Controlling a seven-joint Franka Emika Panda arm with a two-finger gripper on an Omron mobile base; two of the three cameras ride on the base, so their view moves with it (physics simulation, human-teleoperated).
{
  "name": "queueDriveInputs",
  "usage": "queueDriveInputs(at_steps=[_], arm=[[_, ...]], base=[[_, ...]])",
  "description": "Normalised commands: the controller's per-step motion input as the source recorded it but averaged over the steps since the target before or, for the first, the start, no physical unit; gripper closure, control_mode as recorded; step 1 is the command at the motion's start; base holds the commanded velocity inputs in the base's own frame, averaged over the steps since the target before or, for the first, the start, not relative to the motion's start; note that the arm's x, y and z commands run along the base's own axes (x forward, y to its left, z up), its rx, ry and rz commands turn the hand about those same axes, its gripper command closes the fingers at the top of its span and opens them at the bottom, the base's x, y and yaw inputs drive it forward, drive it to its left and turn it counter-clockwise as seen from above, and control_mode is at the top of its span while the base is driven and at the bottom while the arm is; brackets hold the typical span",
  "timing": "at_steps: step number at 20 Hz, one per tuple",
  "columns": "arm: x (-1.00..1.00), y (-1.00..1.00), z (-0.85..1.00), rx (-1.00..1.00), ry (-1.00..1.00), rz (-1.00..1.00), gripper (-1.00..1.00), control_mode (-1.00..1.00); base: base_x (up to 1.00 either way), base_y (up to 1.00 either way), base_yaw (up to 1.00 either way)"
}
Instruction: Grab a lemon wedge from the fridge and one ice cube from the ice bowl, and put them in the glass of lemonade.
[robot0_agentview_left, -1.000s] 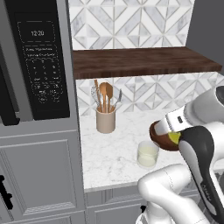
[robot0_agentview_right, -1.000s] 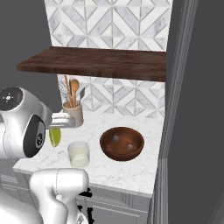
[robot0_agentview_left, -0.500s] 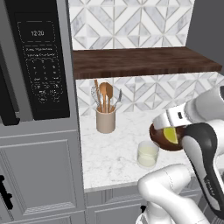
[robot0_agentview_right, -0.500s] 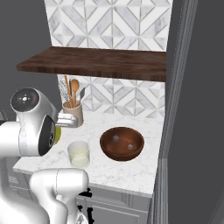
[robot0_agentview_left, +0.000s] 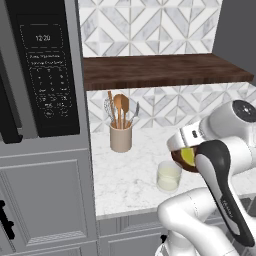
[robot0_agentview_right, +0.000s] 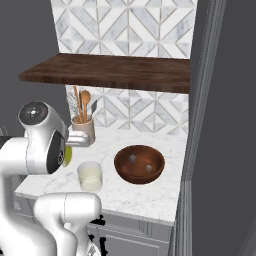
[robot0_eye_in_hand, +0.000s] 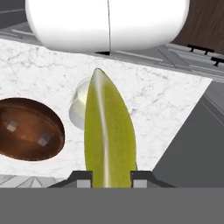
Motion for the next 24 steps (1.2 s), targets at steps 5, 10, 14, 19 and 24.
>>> queueDriveInputs(at_steps=[5, 10, 14, 19, 24], arm=[[0.00, 0.00, -0.62, 0.00, -0.12, 0.00, 1.00, -1.00], [0.00, -0.03, -0.62, 0.00, -0.16, 0.01, 1.00, -1.00], [0.00, -0.13, -0.62, 0.00, -0.26, 0.03, 1.00, -1.00], [0.00, -0.16, -0.68, 0.01, -0.32, 0.07, 1.00, -1.00], [0.00, -0.20, -0.67, 0.12, -0.23, 0.22, 1.00, -1.00]], base=[[0.00, 0.00, 0.00], [0.00, 0.00, 0.00], [0.00, 0.00, 0.00], [0.00, 0.00, 0.00], [0.00, 0.00, 0.00]])
